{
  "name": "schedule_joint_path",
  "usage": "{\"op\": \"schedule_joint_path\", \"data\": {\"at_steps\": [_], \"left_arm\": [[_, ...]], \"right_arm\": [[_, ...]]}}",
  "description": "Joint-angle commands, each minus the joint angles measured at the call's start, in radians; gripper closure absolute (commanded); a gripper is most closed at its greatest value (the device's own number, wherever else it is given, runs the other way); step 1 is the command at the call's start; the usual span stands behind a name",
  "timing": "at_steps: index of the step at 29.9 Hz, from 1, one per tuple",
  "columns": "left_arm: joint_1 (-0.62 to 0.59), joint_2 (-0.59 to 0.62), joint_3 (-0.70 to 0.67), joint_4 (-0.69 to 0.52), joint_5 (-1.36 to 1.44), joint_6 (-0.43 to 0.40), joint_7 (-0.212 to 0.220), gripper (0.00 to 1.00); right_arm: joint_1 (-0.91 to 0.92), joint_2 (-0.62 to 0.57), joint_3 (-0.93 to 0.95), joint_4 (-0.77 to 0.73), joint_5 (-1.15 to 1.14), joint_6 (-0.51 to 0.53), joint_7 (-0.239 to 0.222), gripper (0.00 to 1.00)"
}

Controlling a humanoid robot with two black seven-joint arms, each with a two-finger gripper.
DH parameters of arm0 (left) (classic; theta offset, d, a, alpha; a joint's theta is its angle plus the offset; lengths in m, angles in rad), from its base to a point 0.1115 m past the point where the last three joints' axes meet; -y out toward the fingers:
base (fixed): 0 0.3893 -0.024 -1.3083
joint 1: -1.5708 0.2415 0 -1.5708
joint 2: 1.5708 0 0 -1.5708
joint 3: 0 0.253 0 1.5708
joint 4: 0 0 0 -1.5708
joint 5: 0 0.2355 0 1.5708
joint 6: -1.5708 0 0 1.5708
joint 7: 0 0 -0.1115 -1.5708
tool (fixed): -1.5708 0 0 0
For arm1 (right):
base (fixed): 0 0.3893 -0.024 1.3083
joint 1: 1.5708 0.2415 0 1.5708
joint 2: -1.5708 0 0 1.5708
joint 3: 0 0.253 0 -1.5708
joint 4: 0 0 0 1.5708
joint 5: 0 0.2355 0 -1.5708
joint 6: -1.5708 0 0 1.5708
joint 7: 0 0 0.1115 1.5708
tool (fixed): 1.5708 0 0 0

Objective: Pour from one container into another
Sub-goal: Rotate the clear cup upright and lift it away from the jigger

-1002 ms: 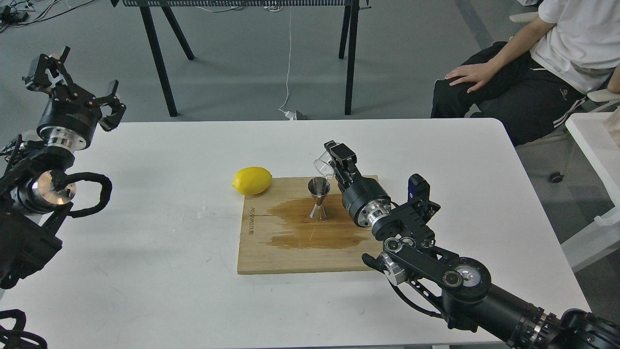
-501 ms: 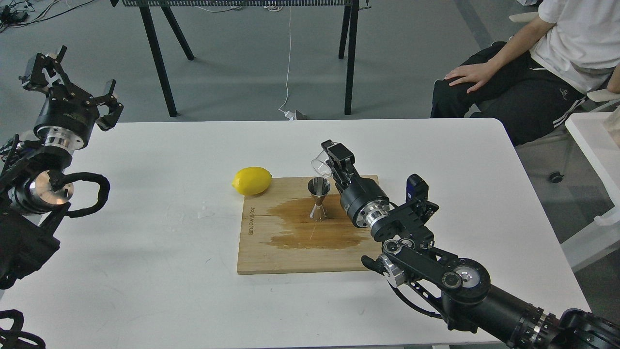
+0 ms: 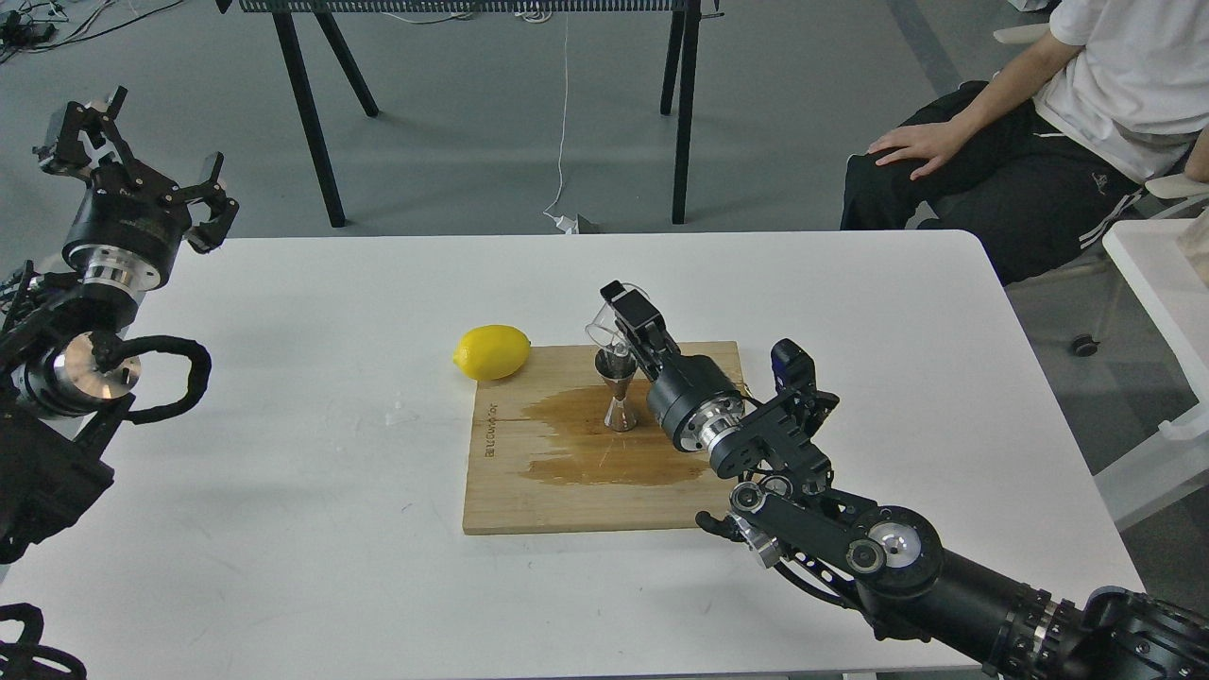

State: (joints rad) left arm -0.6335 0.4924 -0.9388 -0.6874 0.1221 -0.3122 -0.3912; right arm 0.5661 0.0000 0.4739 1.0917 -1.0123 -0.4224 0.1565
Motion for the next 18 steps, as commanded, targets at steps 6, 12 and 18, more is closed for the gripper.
{"op": "schedule_joint_path", "data": {"at_steps": [6,12,18], "left_arm": [[0.0,0.0,0.0,0.0,-0.001,-0.001,0.0,0.0],[0.0,0.002,0.0,0.0,-0.001,-0.001,0.0,0.0],[0.0,0.002,0.0,0.0,-0.002,-0.001,0.0,0.0]], "right_arm": [[0.0,0.0,-0.001,0.007,-0.002,-0.004,0.0,0.67],[0.003,0.0,-0.001,0.01,-0.002,-0.004,0.0,0.67],[-0.006,0.0,0.003,0.04,0.001,-0.018,0.009,0.67]]}}
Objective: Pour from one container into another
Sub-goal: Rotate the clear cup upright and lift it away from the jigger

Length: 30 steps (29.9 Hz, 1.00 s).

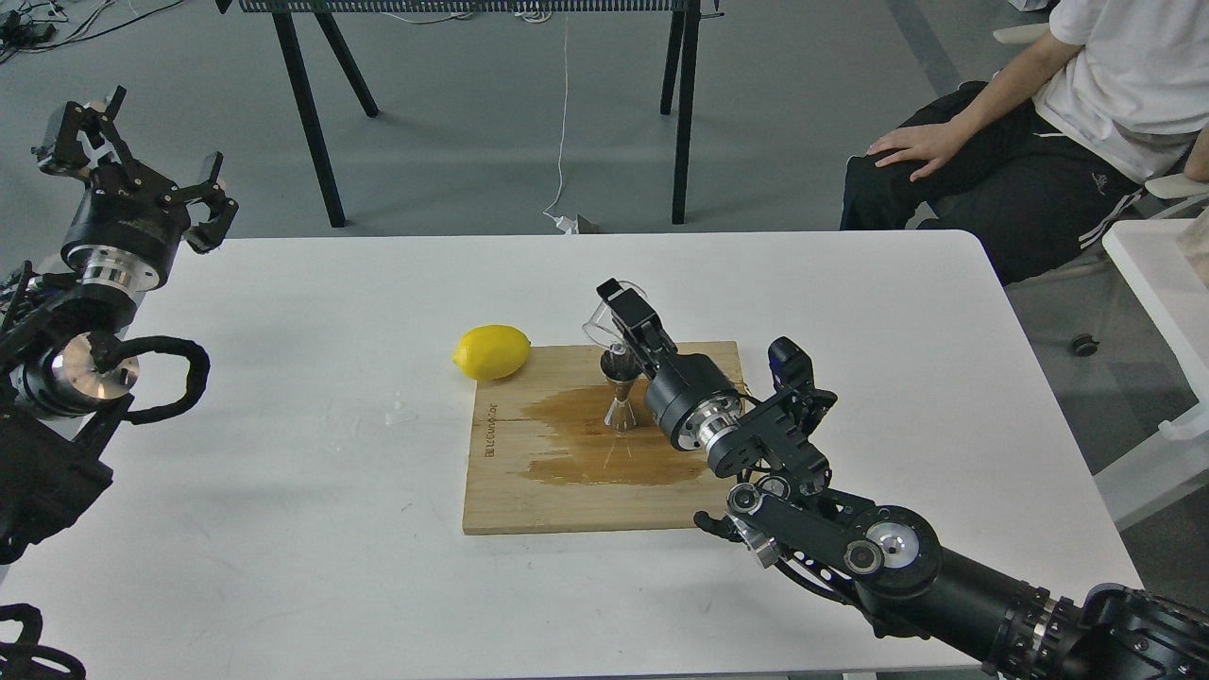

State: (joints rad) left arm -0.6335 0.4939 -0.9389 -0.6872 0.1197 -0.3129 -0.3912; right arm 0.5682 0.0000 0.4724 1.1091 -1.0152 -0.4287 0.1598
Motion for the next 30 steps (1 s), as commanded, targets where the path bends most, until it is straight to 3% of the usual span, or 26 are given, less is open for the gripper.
{"op": "schedule_joint_path", "data": {"at_steps": [1,9,18,26,30], "left_arm": [[0.0,0.0,0.0,0.0,0.0,0.0,0.0,0.0],[0.003,-0.001,-0.001,-0.002,0.0,0.0,0.002,0.0],[0.003,-0.001,-0.001,-0.002,0.0,0.0,0.0,0.0],[0.003,-0.003,-0.001,-0.002,0.0,0.0,0.0,0.0],[0.006,-0.003,0.0,0.0,0.0,0.0,0.002,0.0]], "right_arm": [[-0.011,0.0,0.011,0.032,0.007,-0.013,0.006,0.67],[-0.065,0.0,0.161,0.149,0.153,-0.005,-0.009,0.67],[-0.119,-0.006,0.366,0.196,0.492,0.005,-0.014,0.67],[-0.178,-0.052,0.572,0.189,0.843,0.08,-0.08,0.67],[-0.238,-0.074,0.727,0.158,1.025,0.145,-0.167,0.67]]}}
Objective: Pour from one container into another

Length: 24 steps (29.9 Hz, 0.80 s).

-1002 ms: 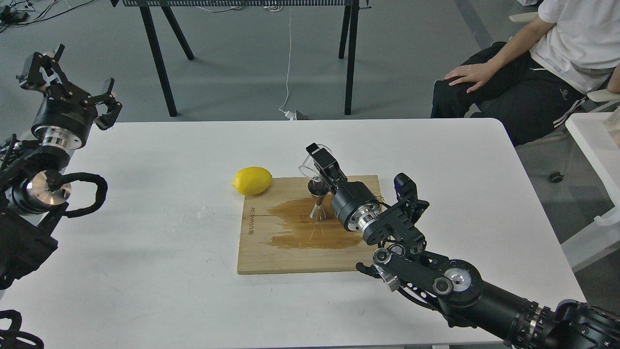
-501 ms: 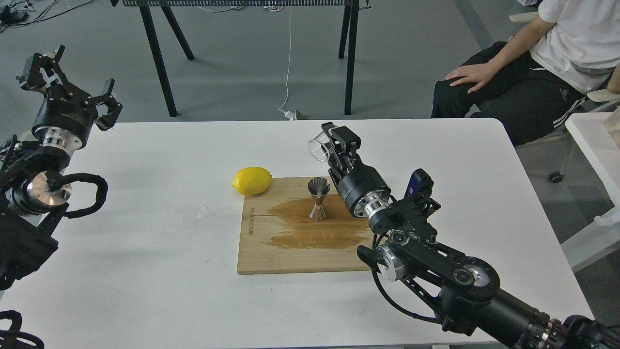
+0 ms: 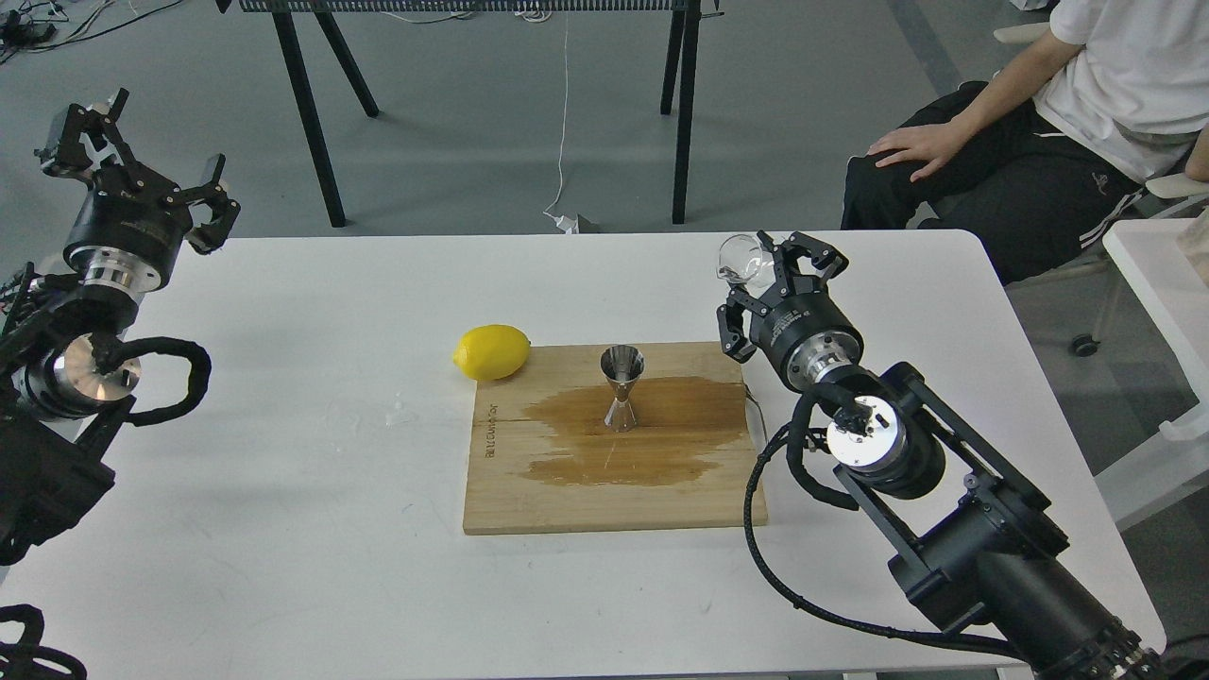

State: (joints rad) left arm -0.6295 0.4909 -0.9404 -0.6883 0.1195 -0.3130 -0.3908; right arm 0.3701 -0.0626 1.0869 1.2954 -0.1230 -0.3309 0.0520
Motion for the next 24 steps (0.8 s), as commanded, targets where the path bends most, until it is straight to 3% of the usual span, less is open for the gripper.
{"op": "schedule_joint_path", "data": {"at_steps": [1,8,24], "left_arm": [[0.002,-0.003,0.0,0.001,0.0,0.0,0.0,0.0],[0.002,-0.008,0.002,0.0,0.0,0.002,0.001,0.0],[0.004,-0.008,0.003,0.0,0.002,0.002,0.001,0.0]], "right_arm": [[-0.049,-0.011,0.148,-0.054,0.178,0.062,-0.075,0.67],[-0.069,-0.011,0.261,-0.286,0.391,0.199,-0.149,0.68],[-0.116,0.003,0.269,-0.41,0.499,0.294,-0.153,0.66]]}}
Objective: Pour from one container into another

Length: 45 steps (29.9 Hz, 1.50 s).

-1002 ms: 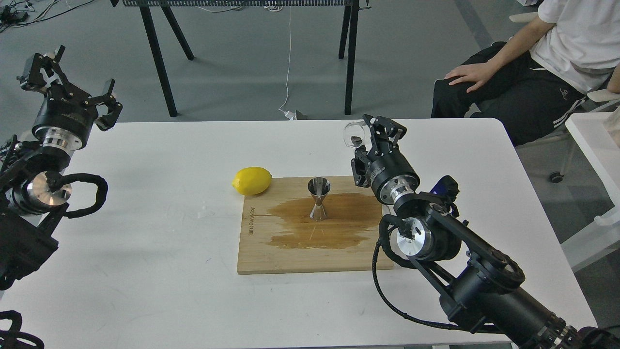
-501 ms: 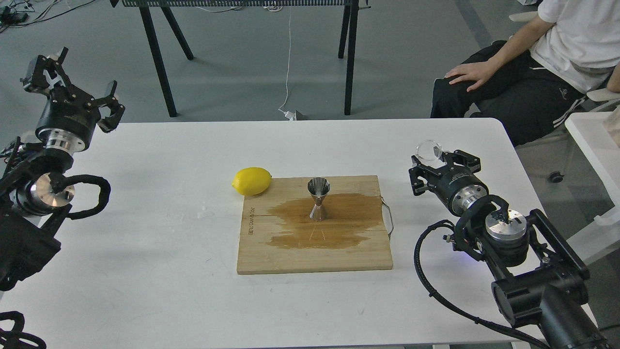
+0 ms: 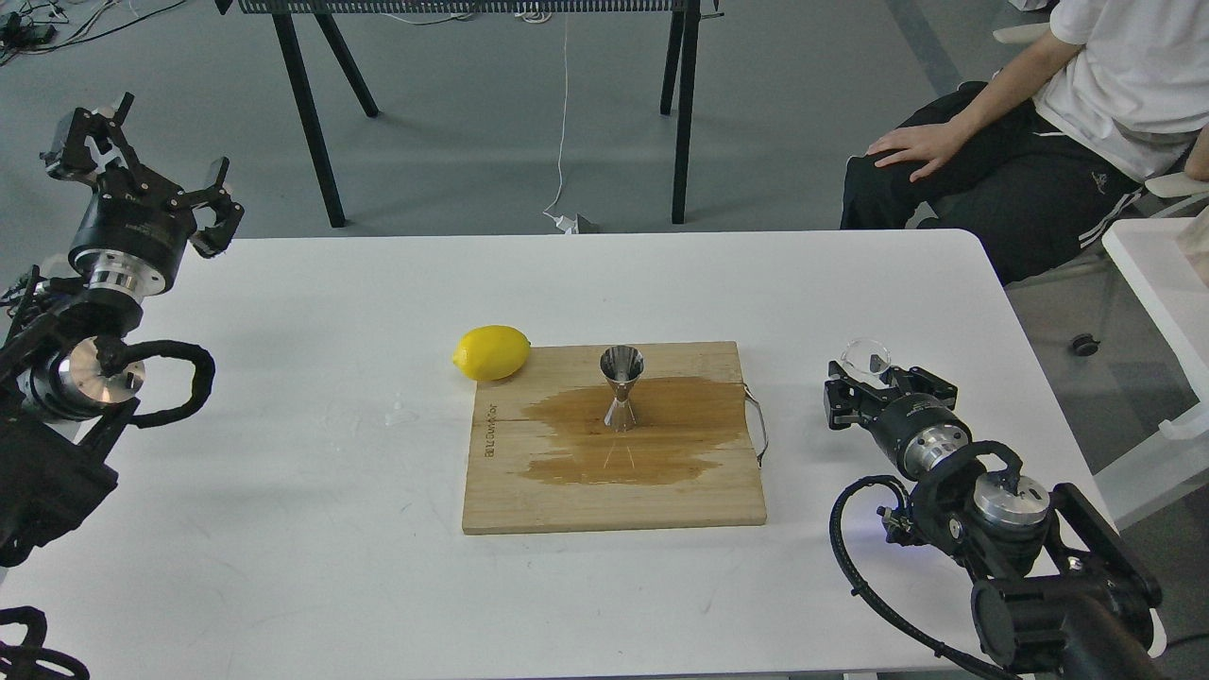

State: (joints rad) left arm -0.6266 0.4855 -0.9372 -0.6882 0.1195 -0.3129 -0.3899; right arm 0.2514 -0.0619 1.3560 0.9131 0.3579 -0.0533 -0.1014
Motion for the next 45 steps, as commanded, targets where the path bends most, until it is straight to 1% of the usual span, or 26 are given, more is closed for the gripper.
{"op": "schedule_joint_path", "data": {"at_steps": [1,6,10,20,31,32,33,35,36,38,39,40,41,42,43,45], "left_arm": [[0.001,-0.002,0.001,-0.001,0.002,0.001,0.0,0.0],[0.001,-0.004,0.001,-0.001,0.002,0.001,0.0,0.0],[0.001,-0.004,0.001,-0.001,0.002,0.003,0.0,0.0],[0.001,-0.004,0.001,-0.002,0.002,0.003,0.0,0.0],[0.001,-0.004,0.001,-0.002,0.002,0.003,0.0,0.0],[0.001,-0.002,0.001,-0.002,0.002,0.003,0.0,0.0],[0.001,-0.002,0.001,-0.002,0.002,0.003,0.0,0.0],[0.001,-0.002,0.001,-0.002,0.002,0.001,0.0,0.0],[0.001,-0.002,0.001,-0.002,0.002,0.001,0.0,0.0],[0.001,-0.002,0.001,-0.002,0.002,0.001,0.0,0.0],[0.001,-0.002,0.001,-0.001,0.002,0.003,0.0,0.0],[0.001,-0.002,0.001,-0.002,0.002,0.003,0.0,0.0],[0.001,-0.004,0.001,-0.002,0.002,0.003,0.0,0.0],[0.001,-0.004,0.001,-0.002,0.002,0.003,0.0,0.0],[0.001,-0.004,0.001,-0.002,0.002,0.003,0.0,0.0],[0.001,-0.004,0.001,-0.002,0.002,0.003,0.0,0.0]], "right_arm": [[0.003,0.002,0.0,-0.037,0.018,0.019,0.0,0.66],[0.016,0.002,-0.001,-0.117,0.018,0.047,-0.001,0.65],[0.022,0.002,-0.001,-0.129,0.018,0.056,-0.001,0.65],[0.023,0.001,-0.006,-0.125,0.018,0.056,0.0,0.49],[0.023,-0.003,-0.003,-0.122,0.018,0.055,0.003,0.38],[0.022,-0.003,-0.003,-0.119,0.018,0.055,0.003,0.39],[0.022,-0.003,-0.003,-0.118,0.018,0.055,0.003,0.42],[0.022,-0.001,-0.005,-0.122,0.018,0.055,0.003,0.62],[0.022,-0.001,-0.005,-0.12,0.018,0.055,0.003,0.63],[0.022,-0.001,-0.005,-0.123,0.018,0.053,0.003,0.63],[0.023,-0.001,-0.005,-0.122,0.016,0.053,0.003,0.62],[0.022,-0.001,-0.006,-0.123,0.018,0.053,0.003,0.58],[0.023,-0.001,-0.006,-0.122,0.016,0.052,0.003,0.47],[0.023,-0.001,-0.006,-0.122,0.018,0.052,0.003,0.38],[0.023,-0.003,-0.006,-0.123,0.016,0.052,0.003,0.33],[0.022,-0.003,-0.006,-0.123,0.016,0.052,0.005,0.28]]}}
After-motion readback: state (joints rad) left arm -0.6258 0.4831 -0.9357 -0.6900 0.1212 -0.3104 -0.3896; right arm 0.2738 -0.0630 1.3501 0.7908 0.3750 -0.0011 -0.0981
